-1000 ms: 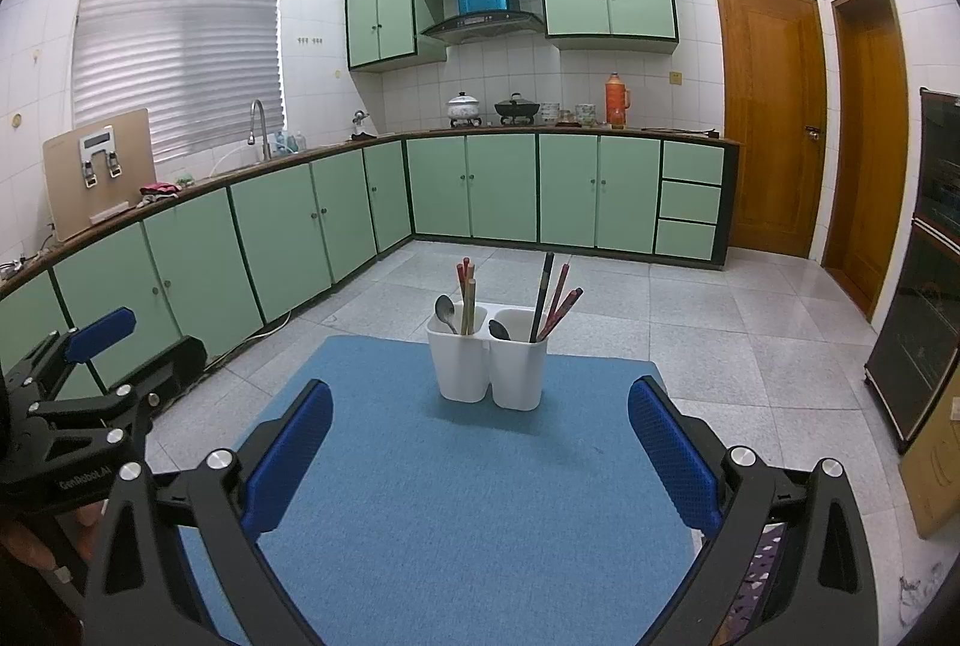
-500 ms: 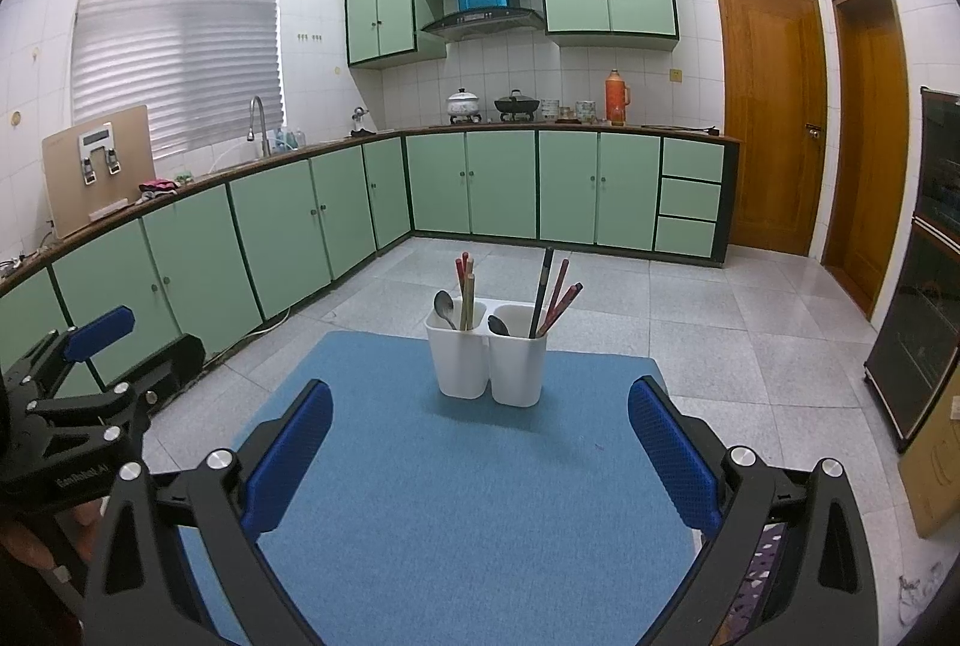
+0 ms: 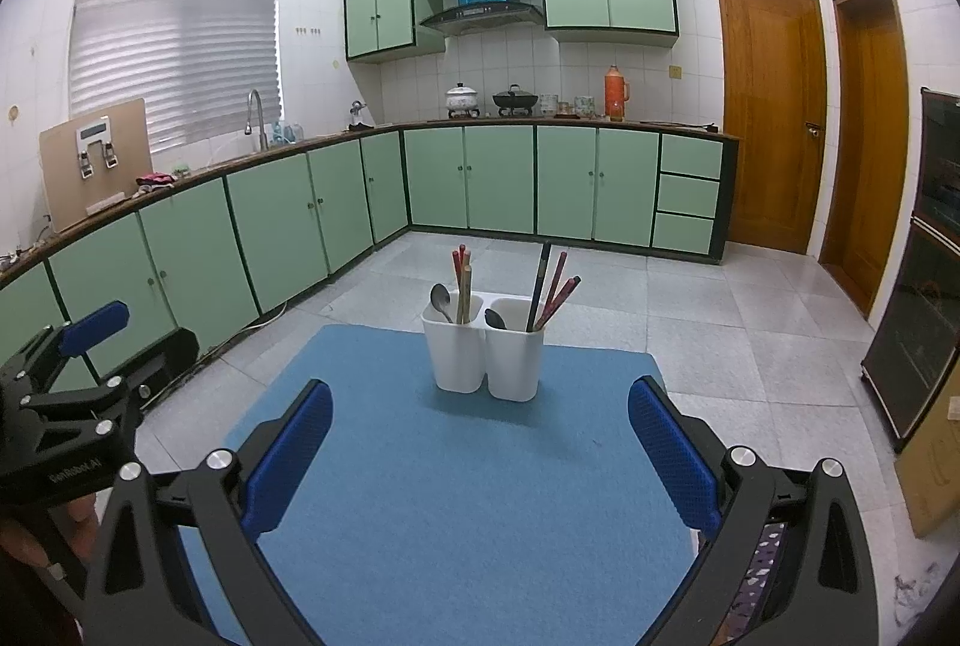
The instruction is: Organize utensils
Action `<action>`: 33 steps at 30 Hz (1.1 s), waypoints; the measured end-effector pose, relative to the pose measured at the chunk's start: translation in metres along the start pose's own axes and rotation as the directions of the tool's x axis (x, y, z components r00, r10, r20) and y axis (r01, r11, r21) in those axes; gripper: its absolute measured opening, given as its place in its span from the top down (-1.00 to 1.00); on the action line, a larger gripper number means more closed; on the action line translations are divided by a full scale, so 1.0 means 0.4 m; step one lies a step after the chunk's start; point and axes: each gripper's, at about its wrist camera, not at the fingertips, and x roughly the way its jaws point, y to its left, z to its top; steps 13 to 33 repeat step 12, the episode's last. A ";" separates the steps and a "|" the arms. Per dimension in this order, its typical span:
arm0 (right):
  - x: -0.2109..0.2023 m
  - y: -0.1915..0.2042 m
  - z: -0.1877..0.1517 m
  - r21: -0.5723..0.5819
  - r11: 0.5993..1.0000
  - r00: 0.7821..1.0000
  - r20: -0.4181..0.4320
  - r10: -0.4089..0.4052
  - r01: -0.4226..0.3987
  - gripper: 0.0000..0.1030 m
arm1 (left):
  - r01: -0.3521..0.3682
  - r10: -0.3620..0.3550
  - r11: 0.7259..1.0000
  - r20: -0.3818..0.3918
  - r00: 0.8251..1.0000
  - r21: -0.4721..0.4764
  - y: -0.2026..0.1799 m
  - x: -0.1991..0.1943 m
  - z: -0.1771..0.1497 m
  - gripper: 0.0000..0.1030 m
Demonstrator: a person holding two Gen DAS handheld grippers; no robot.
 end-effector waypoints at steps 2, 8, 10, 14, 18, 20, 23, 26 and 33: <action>0.002 -0.002 -0.001 0.000 1.000 1.000 -0.002 0.000 0.000 -0.88 | 0.000 0.000 1.000 -0.003 1.000 -0.001 0.001 0.000 -0.002 -0.89; 0.002 -0.002 -0.002 0.000 1.000 1.000 -0.001 0.001 -0.001 -0.88 | -0.001 0.001 1.000 -0.007 1.000 -0.002 0.004 0.004 0.005 -0.89; 0.003 -0.001 -0.001 0.000 1.000 1.000 -0.002 0.000 0.000 -0.88 | -0.001 0.001 1.000 -0.008 1.000 -0.001 0.004 0.004 0.002 -0.89; 0.005 -0.001 -0.003 0.001 1.000 1.000 -0.004 0.000 0.000 -0.88 | -0.002 0.001 1.000 -0.008 1.000 -0.002 0.003 0.004 0.002 -0.89; 0.005 -0.001 -0.003 0.001 1.000 1.000 -0.004 0.000 0.000 -0.88 | -0.002 0.001 1.000 -0.008 1.000 -0.002 0.003 0.004 0.002 -0.89; 0.005 -0.001 -0.003 0.001 1.000 1.000 -0.004 0.000 0.000 -0.88 | -0.002 0.001 1.000 -0.008 1.000 -0.002 0.003 0.004 0.002 -0.89; 0.005 -0.001 -0.003 0.001 1.000 1.000 -0.004 0.000 0.000 -0.88 | -0.002 0.001 1.000 -0.008 1.000 -0.002 0.003 0.004 0.002 -0.89; 0.005 -0.001 -0.003 0.001 1.000 1.000 -0.004 0.000 0.000 -0.88 | -0.002 0.001 1.000 -0.008 1.000 -0.002 0.003 0.004 0.002 -0.89; 0.005 -0.001 -0.003 0.001 1.000 1.000 -0.004 0.000 0.000 -0.88 | -0.002 0.001 1.000 -0.008 1.000 -0.002 0.003 0.004 0.002 -0.89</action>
